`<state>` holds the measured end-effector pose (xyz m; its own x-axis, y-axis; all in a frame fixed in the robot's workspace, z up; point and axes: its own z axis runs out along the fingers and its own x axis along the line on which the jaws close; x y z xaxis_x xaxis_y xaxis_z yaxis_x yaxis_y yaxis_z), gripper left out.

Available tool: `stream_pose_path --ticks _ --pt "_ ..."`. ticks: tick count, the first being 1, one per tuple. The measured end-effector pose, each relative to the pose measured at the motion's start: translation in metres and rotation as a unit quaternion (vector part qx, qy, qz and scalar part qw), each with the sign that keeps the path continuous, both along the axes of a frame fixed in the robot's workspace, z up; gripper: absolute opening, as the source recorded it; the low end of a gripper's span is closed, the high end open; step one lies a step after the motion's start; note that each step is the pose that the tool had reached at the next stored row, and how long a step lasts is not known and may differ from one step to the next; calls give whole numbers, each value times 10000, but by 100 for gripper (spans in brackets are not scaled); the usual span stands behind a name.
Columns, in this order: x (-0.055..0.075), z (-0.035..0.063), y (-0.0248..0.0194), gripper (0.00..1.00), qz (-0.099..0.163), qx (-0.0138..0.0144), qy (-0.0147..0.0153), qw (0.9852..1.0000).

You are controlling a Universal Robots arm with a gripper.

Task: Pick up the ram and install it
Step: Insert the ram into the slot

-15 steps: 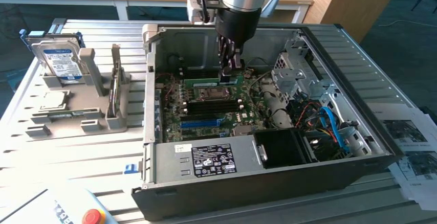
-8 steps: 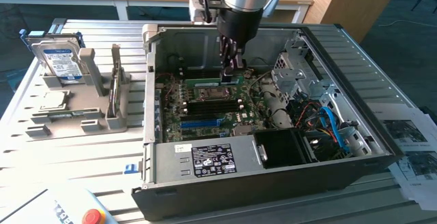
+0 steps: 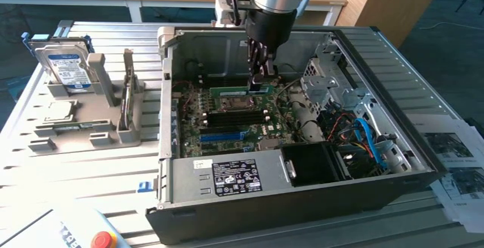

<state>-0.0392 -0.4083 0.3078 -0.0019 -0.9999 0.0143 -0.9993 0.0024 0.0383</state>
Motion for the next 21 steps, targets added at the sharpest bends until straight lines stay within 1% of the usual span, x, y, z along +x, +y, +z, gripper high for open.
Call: stream_pose_path --ticks 8,21 --pt "0 -17 0 12 0 0 0 10000" --pt "0 -124 0 12 0 0 0 10000"
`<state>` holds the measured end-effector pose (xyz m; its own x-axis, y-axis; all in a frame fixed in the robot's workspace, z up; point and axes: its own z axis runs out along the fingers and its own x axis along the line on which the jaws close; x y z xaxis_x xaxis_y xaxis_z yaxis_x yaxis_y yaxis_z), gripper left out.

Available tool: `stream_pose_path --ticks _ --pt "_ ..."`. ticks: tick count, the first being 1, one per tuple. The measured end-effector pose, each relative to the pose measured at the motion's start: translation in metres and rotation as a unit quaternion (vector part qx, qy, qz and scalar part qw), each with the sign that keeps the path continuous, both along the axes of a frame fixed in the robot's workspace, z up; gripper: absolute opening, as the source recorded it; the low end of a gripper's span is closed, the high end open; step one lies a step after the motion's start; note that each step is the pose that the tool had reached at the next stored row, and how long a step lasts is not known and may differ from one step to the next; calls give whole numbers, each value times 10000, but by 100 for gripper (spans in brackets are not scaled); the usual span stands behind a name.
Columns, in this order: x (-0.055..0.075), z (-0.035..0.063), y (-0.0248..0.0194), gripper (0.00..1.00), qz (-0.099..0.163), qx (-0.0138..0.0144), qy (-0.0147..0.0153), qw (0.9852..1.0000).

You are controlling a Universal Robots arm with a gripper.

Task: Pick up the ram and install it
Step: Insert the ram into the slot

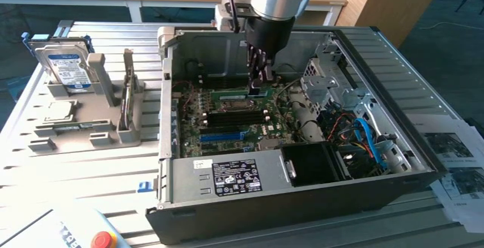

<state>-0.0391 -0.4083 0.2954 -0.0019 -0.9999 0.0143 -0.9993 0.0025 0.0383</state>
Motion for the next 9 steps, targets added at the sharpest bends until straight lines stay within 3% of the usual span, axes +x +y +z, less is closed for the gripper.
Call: stream_pose_path --ticks 9 --pt "0 -55 0 12 0 0 0 10000"
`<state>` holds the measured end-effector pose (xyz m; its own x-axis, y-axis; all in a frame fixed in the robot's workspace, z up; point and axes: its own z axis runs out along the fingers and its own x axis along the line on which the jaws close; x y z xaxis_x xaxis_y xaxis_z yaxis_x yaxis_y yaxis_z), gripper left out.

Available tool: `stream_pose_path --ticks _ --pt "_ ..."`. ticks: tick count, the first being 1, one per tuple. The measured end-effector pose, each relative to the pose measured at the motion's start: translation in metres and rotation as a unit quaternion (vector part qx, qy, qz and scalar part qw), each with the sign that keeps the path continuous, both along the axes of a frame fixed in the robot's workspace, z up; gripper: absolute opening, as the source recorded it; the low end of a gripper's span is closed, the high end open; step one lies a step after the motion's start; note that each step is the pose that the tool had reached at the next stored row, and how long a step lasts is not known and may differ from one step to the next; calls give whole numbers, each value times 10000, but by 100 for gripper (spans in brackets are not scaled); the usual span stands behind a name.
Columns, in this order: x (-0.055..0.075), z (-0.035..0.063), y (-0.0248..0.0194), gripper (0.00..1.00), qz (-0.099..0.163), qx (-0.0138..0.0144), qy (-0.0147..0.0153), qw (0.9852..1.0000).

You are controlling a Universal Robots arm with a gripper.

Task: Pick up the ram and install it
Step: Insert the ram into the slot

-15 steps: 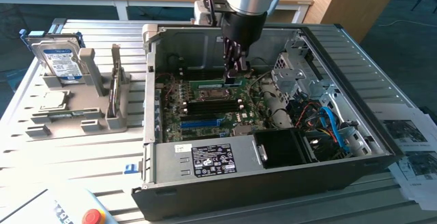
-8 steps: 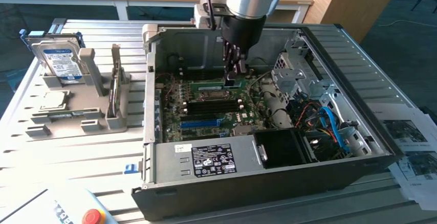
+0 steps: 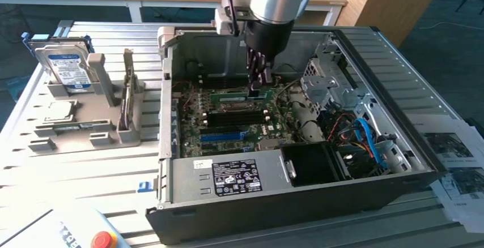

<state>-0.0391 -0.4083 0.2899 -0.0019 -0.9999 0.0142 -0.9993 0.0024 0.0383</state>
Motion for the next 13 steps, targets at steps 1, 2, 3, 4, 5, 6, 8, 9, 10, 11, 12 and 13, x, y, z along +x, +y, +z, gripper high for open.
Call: stream_pose_path --ticks 1,2,3,4,5,6,8,9,10,11,12,13 --pt "0 -5 0 12 0 0 0 10000" --pt "0 -11 0 12 0 0 0 10000" --pt "0 -15 0 12 0 -1 0 10000" --pt "0 -21 0 12 0 0 0 10000" --pt "0 -27 0 12 0 0 0 10000" --pt "0 -32 0 12 0 -1 0 10000" --pt "0 -43 0 12 0 0 0 10000" --pt "0 -47 0 12 0 -1 0 10000" --pt "0 -52 0 12 0 -1 0 10000" --pt "0 -58 0 12 0 -1 0 10000" --pt "0 -65 0 12 0 -1 0 10000" --pt "0 -73 0 12 0 -1 0 10000"
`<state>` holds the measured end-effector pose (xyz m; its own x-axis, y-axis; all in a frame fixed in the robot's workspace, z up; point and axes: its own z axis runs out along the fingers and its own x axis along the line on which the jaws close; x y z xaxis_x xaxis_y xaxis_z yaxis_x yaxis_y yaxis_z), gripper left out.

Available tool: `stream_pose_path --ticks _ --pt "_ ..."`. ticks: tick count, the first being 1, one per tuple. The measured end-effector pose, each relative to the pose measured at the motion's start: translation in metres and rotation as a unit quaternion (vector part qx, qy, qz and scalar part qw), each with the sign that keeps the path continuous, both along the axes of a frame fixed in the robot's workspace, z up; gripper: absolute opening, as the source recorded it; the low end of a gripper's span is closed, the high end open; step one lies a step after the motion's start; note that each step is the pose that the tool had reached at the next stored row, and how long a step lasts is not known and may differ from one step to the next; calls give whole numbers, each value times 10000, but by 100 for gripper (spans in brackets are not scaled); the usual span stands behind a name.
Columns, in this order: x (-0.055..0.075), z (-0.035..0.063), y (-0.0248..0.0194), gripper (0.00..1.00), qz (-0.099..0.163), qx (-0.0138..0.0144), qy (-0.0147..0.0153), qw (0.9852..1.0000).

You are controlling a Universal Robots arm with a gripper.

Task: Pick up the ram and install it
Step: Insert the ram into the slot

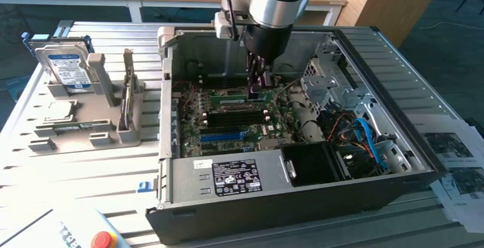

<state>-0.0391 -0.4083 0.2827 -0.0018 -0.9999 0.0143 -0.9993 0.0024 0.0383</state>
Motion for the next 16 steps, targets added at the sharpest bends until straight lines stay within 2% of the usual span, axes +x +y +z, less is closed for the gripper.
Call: stream_pose_path --ticks 16 --pt "0 -149 0 12 0 0 0 10000"
